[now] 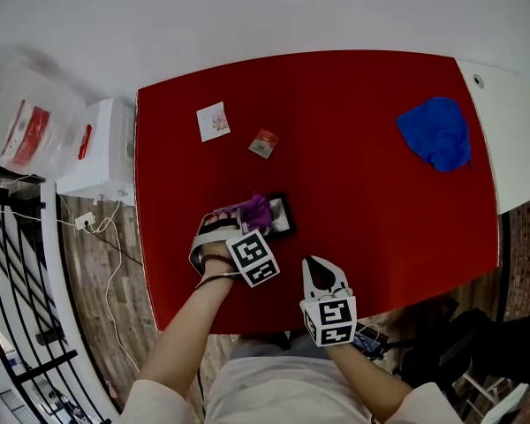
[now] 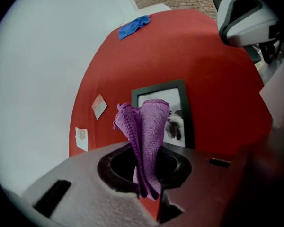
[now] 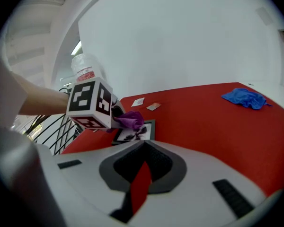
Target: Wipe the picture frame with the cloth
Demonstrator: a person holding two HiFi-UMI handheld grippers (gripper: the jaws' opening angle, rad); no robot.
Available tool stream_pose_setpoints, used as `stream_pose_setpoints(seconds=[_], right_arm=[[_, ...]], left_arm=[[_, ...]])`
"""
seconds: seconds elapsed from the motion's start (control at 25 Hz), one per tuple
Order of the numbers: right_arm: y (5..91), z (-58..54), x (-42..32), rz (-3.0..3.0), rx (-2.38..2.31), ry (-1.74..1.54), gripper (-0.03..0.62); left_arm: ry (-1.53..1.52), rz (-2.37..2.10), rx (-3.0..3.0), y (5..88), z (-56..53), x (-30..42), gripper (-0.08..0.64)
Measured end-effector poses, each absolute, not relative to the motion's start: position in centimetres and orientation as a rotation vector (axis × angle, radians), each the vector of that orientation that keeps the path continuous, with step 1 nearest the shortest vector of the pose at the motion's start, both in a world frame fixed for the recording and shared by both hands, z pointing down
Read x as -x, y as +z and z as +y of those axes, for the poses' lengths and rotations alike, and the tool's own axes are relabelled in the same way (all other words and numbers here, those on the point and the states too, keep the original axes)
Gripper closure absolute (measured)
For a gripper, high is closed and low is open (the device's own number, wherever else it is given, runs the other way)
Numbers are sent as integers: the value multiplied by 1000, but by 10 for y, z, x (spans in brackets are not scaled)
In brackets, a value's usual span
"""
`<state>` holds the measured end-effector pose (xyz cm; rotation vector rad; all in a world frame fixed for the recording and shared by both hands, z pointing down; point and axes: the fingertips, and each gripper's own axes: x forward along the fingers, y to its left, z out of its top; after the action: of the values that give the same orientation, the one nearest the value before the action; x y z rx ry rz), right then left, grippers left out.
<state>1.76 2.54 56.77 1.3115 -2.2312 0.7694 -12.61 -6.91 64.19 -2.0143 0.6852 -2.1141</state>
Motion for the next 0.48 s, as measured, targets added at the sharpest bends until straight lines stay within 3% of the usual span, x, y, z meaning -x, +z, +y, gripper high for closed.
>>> stream_pose_setpoints(seconds=[0.48], right_arm=[[572, 31, -11, -2247, -1277, 786, 588]], left_arm=[[-2137, 477, 2078, 641, 23, 98, 500]])
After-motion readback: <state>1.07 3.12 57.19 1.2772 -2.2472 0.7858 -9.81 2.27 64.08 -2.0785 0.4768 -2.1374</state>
